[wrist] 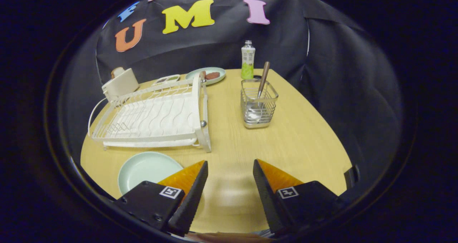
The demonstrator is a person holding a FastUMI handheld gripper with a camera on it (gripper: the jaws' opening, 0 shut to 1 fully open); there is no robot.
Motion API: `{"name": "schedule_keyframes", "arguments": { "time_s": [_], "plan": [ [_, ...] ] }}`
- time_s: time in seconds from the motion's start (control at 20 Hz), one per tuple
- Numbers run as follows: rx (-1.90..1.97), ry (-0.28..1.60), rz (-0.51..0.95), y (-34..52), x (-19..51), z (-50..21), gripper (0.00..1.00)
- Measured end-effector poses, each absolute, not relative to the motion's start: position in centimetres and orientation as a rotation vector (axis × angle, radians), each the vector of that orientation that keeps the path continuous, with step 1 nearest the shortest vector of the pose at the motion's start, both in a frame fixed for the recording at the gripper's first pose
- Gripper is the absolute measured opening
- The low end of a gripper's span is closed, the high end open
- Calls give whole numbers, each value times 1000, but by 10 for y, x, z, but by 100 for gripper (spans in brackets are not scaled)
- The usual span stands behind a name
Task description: Take the plate from the dish rack, then take the spoon from the basket and place it into the plate.
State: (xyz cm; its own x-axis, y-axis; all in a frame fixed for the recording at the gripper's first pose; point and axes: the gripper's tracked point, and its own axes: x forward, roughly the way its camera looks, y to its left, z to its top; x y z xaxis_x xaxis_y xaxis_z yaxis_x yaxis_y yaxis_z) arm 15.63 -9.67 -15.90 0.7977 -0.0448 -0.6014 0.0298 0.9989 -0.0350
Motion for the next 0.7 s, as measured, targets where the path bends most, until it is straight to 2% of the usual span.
{"name": "schedule_keyframes", "arguments": {
  "time_s": [0.05,0.15,0.4,0.7],
  "plan": [
    [-57,627,-27,-99,161,-152,91],
    [-115,561,-29,-110,176,-137,97],
    [-95,428,-22,-129,218,-108,97],
    [-5,393,-51,-165,286,-99,98]
  ]
}}
